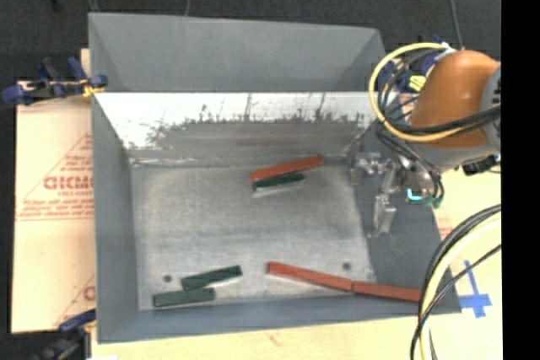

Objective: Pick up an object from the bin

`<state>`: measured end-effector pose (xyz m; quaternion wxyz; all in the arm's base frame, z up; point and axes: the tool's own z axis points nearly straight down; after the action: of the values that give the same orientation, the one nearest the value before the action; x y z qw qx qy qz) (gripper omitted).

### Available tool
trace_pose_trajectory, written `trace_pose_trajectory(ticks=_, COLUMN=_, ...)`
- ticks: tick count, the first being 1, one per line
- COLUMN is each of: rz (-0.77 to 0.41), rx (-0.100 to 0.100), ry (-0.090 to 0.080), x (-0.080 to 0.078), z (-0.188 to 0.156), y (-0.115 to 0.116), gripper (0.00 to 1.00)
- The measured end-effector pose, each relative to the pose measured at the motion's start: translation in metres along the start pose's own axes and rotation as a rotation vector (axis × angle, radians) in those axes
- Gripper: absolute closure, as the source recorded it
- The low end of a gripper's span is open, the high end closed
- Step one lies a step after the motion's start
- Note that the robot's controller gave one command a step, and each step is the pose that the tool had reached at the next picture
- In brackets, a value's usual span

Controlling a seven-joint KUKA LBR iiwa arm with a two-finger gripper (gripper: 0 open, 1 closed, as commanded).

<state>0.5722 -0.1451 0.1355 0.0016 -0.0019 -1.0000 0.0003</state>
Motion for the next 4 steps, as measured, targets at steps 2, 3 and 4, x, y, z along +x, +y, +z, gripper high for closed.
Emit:
trace_pose_trajectory(ticks=2, rz=-0.112, rx=-0.003, ry=-0.009, x=-0.067, z=0.058, y=0.161, gripper=0.0)
trace_pose_trajectory(ticks=3, rz=-0.369, rx=0.001, ry=-0.008, x=-0.082, z=0.063, y=0.206, gripper=0.0)
trace_pose_trajectory(ticks=4, rz=-0.369, rx=0.001, ry=-0.016, x=-0.084, z=0.061, y=0.206, gripper=1.0)
